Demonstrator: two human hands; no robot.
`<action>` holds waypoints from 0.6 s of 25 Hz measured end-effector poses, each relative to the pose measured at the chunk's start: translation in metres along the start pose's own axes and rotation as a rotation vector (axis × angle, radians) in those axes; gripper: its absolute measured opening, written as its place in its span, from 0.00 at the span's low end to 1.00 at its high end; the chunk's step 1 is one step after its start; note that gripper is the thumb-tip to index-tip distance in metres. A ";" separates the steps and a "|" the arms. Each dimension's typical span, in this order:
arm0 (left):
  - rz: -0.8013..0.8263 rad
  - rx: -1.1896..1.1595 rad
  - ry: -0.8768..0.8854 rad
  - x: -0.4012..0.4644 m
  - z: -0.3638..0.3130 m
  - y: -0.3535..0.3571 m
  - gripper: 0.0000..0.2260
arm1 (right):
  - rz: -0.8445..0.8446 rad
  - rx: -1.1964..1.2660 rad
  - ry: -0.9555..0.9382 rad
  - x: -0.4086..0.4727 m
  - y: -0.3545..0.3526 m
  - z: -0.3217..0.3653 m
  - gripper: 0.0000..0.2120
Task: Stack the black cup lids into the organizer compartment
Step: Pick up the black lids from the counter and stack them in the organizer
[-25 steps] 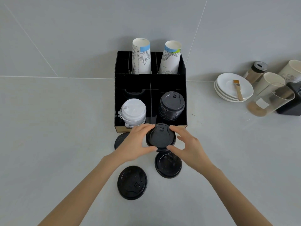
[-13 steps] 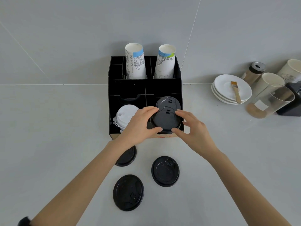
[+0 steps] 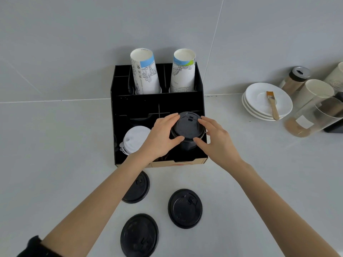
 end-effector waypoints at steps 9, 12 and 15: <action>0.040 0.019 -0.022 0.010 0.007 0.014 0.28 | 0.022 -0.094 0.008 0.009 0.005 -0.010 0.24; 0.029 0.009 -0.024 0.007 0.011 0.018 0.28 | -0.003 -0.081 0.002 0.007 0.008 -0.010 0.25; 0.028 0.007 -0.020 0.008 0.012 0.019 0.28 | -0.029 -0.075 0.005 0.006 0.009 -0.010 0.25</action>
Point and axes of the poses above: each hand's wrist, its own x-axis towards the middle knuckle, its own y-axis out of the palm, z = x × y, the point moved 6 cm from there along x, towards the middle knuckle, and after that the axes turned 15 degrees about x, right-handed, at the moved point
